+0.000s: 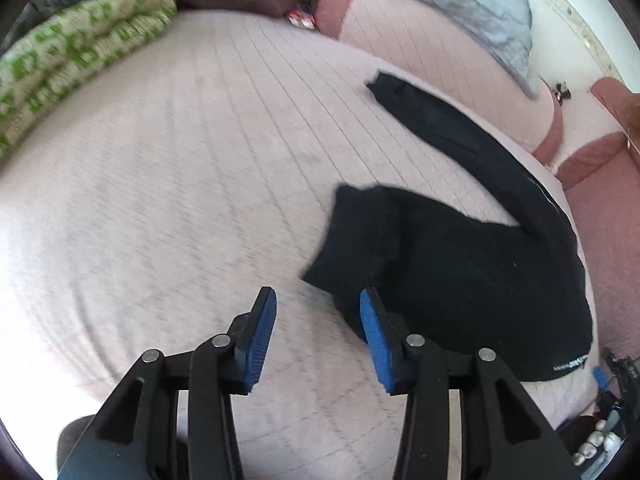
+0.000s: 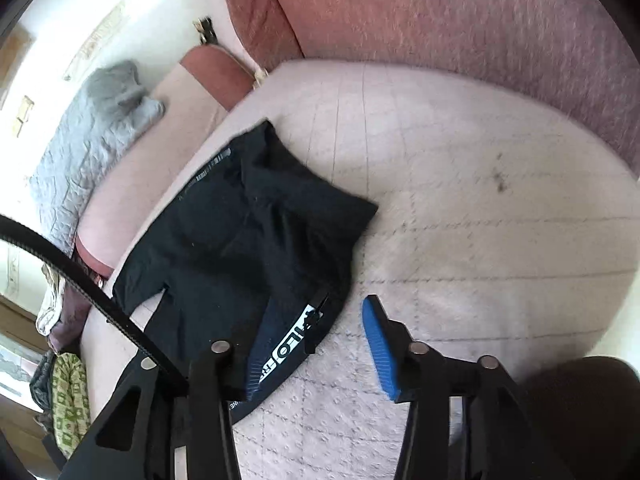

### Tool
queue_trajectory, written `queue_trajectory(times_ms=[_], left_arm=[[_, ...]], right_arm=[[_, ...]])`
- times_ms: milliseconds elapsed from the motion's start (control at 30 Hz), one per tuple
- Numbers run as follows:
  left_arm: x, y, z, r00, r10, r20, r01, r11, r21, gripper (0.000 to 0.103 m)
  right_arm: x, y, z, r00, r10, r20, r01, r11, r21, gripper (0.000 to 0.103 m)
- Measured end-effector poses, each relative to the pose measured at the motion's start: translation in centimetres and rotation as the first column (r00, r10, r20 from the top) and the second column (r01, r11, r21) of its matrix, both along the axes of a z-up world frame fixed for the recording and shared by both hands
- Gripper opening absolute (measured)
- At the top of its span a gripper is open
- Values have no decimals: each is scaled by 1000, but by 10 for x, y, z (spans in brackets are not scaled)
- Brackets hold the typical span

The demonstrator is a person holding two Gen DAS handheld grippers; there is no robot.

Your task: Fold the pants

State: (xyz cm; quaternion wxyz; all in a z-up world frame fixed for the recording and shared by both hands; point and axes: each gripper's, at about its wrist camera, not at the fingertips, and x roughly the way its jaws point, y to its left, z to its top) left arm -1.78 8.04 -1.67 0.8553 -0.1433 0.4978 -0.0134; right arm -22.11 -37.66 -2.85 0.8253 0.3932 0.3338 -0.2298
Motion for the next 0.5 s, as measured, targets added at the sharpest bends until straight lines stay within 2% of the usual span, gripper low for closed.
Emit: queue_trajectory(times_ms=[100, 167, 200, 333, 433, 500], left_arm=[[-3, 3, 14, 999, 10, 48, -11, 1000, 25, 50], [0, -1, 17, 997, -1, 73, -1, 1000, 26, 64], [2, -5, 18, 996, -11, 86, 8, 999, 36, 65], [10, -21, 10, 993, -45, 111, 37, 996, 81, 66], [5, -29, 4, 989, -51, 140, 25, 983, 184, 66], [6, -29, 3, 988, -52, 146, 24, 982, 188, 66]], right_arm=[[-1, 9, 17, 999, 25, 27, -23, 996, -81, 57], [6, 16, 23, 997, 74, 33, -70, 992, -108, 66], [11, 19, 23, 995, 94, 32, -90, 990, -110, 68], [25, 36, 9, 985, 173, 18, -170, 980, -107, 68], [33, 50, -2, 978, 208, -17, -209, 966, -153, 68], [35, 56, -7, 976, 213, -40, -217, 960, -179, 68]])
